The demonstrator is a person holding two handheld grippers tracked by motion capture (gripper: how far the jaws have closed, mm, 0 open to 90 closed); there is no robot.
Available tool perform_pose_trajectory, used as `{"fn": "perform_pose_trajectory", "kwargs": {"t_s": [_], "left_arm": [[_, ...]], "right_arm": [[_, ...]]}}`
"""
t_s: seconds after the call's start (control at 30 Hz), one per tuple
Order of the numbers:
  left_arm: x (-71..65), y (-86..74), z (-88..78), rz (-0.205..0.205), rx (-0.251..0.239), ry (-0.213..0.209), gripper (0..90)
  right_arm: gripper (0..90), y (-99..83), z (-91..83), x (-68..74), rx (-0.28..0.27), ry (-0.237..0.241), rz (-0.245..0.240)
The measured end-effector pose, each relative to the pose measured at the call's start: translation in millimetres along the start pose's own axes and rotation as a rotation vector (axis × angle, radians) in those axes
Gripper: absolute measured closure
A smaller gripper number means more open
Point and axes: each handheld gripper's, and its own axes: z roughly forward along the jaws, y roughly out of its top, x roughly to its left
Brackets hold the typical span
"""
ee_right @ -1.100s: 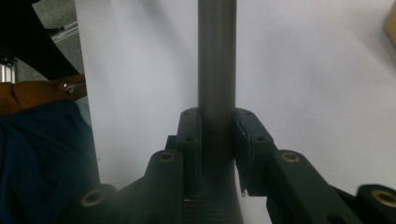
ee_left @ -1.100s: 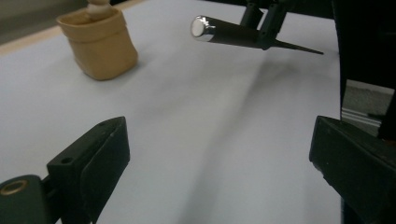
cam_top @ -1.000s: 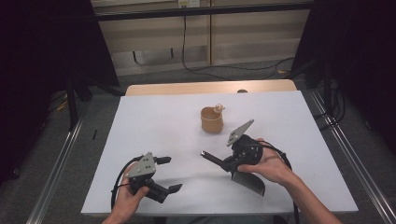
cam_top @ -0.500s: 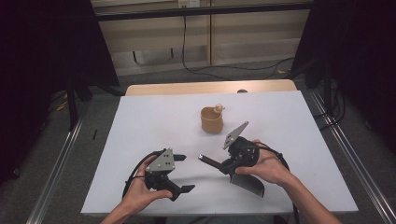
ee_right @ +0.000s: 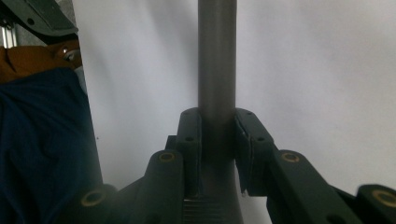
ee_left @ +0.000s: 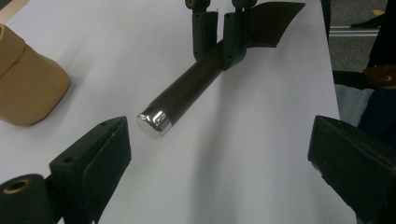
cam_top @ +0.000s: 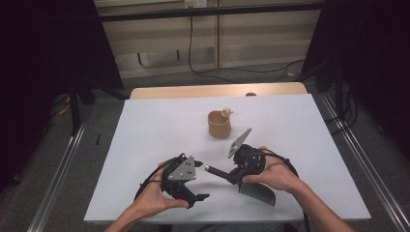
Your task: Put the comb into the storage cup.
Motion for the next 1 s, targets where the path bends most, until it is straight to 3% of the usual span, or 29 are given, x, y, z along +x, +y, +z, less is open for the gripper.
{"fn": "perform_pose_trajectory", "kwargs": {"t_s": [0.17,0.33,0.63,0.73,1.0], "left_arm": [[2.4,0.7,1.9,0.02,0.022,-0.003,7.2],[5.2,-0.2,6.4,0.015,0.05,-0.002,7.9],[5.1,3.7,13.1,0.072,0.105,-0.031,15.1],[5.7,5.6,13.0,0.108,0.143,-0.032,16.8],[5.7,6.5,11.2,0.13,0.17,-0.055,24.6]], "right_arm": [[73.2,3.0,1.7,-3.3,0.046,0.012,-0.004],[73.2,6.5,2.4,-6.0,0.08,0.006,0.005],[73.2,15.7,5.6,-6.0,0.168,0.049,-0.033],[73.2,19.3,5.7,-6.1,0.185,0.051,-0.043],[73.2,24.2,6.4,-5.2,0.199,0.065,-0.061]]}}
